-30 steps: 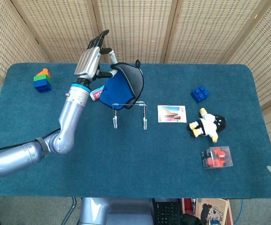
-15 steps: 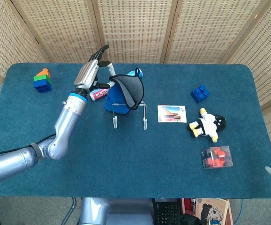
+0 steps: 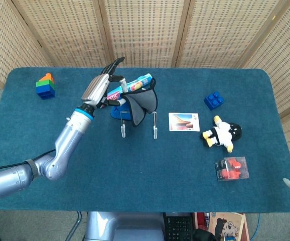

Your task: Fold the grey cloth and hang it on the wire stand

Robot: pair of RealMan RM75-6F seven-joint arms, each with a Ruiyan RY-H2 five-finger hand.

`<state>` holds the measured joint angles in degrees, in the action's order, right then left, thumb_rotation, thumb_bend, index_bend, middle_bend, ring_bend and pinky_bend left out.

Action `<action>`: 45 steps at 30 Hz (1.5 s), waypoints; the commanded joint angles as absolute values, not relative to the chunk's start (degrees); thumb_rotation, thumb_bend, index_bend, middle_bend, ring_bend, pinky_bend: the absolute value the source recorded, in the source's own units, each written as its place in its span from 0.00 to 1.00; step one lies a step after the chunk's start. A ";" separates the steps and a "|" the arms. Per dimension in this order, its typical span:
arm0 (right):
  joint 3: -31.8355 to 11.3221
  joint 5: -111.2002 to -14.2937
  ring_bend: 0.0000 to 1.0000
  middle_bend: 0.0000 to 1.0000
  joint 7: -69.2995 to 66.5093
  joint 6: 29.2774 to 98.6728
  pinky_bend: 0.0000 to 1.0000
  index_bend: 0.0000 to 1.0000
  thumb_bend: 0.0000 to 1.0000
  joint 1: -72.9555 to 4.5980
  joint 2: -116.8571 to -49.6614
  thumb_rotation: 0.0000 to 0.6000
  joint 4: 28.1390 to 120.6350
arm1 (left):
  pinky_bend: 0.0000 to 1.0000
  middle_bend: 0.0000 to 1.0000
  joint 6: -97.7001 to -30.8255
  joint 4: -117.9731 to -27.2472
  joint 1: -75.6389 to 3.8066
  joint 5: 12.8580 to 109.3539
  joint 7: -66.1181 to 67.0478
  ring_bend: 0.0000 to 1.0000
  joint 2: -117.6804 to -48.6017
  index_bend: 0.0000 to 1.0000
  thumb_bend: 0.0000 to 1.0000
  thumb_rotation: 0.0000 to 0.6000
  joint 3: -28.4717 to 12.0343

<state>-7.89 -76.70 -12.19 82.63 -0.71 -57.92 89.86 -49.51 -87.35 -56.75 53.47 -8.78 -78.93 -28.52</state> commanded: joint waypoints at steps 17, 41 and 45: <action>-7.75 -77.33 0.00 0.00 -12.60 83.62 0.00 0.00 0.00 -0.22 -57.70 1.00 90.04 | 0.00 0.00 -47.97 -88.58 -51.67 65.68 -13.06 0.00 -75.87 0.86 0.47 1.00 -19.58; -7.58 -77.76 0.00 0.00 -12.86 83.95 0.00 0.00 0.00 0.02 -57.53 1.00 90.12 | 0.00 0.00 -49.48 -84.73 -51.33 75.34 -5.88 0.00 -75.72 0.00 0.18 1.00 -12.60; -7.57 -77.91 0.00 0.00 -12.88 84.20 0.00 0.00 0.00 0.11 -57.46 1.00 90.25 | 0.00 0.00 -46.92 -86.34 -51.73 76.81 -6.85 0.00 -73.08 0.00 0.14 1.00 -11.34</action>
